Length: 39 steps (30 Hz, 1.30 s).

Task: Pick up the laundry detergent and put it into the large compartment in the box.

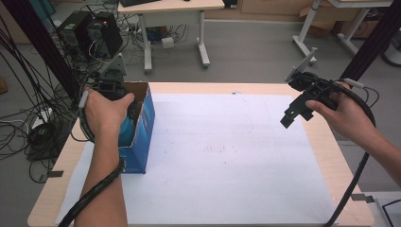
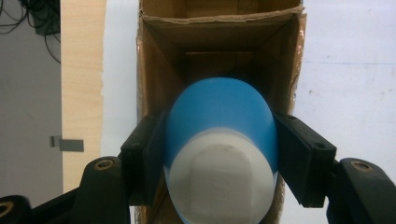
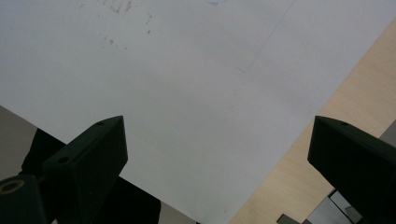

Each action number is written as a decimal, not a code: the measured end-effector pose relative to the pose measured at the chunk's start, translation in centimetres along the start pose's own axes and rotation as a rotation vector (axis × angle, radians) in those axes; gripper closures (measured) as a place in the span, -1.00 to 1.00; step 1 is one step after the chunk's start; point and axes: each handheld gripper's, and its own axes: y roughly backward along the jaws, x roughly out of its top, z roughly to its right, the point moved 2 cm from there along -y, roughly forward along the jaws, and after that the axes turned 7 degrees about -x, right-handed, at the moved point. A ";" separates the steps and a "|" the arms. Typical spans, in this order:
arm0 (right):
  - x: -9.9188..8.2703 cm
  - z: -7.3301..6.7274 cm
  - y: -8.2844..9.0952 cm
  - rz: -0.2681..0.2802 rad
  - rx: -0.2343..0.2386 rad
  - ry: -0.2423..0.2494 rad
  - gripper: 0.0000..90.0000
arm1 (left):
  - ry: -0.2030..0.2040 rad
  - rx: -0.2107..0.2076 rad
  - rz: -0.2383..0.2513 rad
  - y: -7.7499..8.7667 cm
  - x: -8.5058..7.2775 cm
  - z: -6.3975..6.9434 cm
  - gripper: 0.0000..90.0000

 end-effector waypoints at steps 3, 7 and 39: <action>0.1 0.0 -0.2 0.000 0.001 0.005 -0.89 | -0.006 0.010 -0.013 -0.6 0.2 0.1 -0.14; 0.3 -0.1 -0.5 -0.002 0.002 0.004 -0.89 | -0.005 0.007 -0.022 -1.3 0.3 -0.1 -0.14; 1.3 0.6 -2.1 -0.025 0.007 0.000 -0.89 | 0.003 0.012 -0.027 -3.8 0.7 -0.4 -0.16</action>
